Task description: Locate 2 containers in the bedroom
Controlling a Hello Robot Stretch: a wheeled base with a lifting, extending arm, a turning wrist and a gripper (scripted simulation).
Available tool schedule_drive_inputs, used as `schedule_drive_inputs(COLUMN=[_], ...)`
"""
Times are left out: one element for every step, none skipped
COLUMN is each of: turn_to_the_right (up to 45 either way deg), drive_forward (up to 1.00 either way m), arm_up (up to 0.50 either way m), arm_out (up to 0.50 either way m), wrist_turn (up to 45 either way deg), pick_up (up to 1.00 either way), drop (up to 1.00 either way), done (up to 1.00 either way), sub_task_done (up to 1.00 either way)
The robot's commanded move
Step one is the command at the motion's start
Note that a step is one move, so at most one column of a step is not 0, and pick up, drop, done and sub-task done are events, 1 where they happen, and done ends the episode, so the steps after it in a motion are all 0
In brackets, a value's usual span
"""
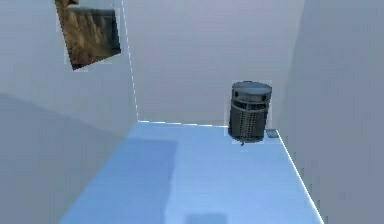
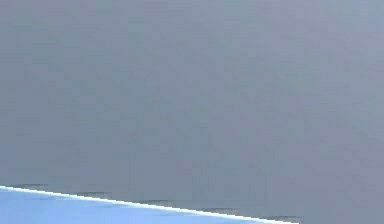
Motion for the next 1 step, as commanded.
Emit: schedule_drive_inputs(turn_to_the_right=[45.0], drive_forward=[0.00], arm_up=[0.00], arm_out=[0.00], wrist_turn=[0.0], pick_up=[0.00], drop=[0.00], done=[0.00], sub_task_done=[0.00])
